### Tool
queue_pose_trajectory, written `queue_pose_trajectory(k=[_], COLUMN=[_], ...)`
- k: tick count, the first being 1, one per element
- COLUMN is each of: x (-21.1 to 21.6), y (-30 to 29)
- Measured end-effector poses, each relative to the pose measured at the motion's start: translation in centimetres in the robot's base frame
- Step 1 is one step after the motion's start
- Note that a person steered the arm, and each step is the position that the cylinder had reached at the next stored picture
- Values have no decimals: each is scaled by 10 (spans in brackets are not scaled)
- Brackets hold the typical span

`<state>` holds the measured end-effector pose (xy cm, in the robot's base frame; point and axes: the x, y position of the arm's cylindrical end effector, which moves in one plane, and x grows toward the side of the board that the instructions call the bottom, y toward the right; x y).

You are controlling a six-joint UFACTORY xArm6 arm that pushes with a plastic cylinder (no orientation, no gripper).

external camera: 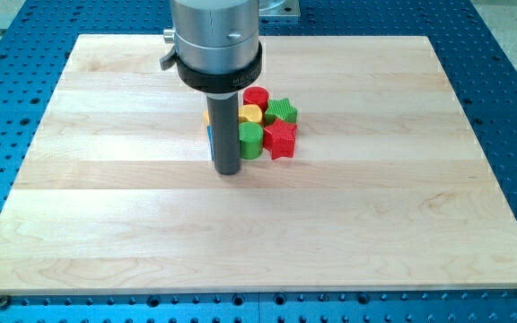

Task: Slightly push the red star into the green star

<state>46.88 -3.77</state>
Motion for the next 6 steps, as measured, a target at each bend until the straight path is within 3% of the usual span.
queue_pose_trajectory(k=[1,2,6], x=[36,41,-12], y=[6,76,83])
